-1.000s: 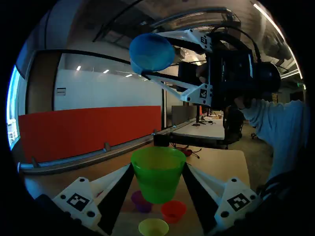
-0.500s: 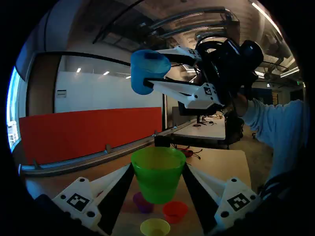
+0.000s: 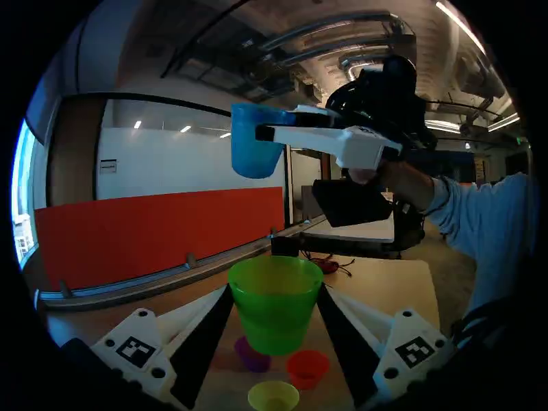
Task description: Pour water
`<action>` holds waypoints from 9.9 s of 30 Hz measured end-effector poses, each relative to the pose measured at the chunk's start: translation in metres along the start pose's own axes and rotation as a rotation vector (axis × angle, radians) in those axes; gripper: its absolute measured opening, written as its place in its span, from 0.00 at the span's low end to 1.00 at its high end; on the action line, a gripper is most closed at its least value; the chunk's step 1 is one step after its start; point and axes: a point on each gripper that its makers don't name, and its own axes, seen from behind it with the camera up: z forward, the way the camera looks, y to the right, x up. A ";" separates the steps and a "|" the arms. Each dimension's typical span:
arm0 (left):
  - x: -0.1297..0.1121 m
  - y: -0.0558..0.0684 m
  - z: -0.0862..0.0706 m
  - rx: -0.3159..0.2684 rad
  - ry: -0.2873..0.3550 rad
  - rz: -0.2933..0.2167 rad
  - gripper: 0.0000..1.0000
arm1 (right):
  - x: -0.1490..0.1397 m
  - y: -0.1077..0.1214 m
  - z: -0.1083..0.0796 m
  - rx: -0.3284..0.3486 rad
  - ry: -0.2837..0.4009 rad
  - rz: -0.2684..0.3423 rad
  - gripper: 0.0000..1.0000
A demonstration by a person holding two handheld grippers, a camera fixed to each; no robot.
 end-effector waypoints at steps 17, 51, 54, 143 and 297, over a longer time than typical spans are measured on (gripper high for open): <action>0.004 -0.002 -0.001 0.008 0.003 0.011 0.85 | 0.008 -0.017 -0.005 0.073 -0.007 0.425 0.90; -0.007 -0.059 -0.052 0.169 -0.043 0.039 0.85 | -0.067 0.014 -0.058 -0.049 -0.098 0.421 0.91; -0.009 -0.062 -0.056 0.179 -0.047 0.038 0.85 | -0.072 0.019 -0.066 -0.065 -0.094 0.428 0.91; -0.248 -0.062 -0.082 0.101 -0.550 -0.055 0.85 | -0.284 -0.087 -0.079 0.121 -0.446 0.531 0.91; -0.096 -0.135 -0.179 0.801 0.010 0.033 0.99 | -0.268 -0.011 -0.222 -0.766 -0.149 0.456 1.00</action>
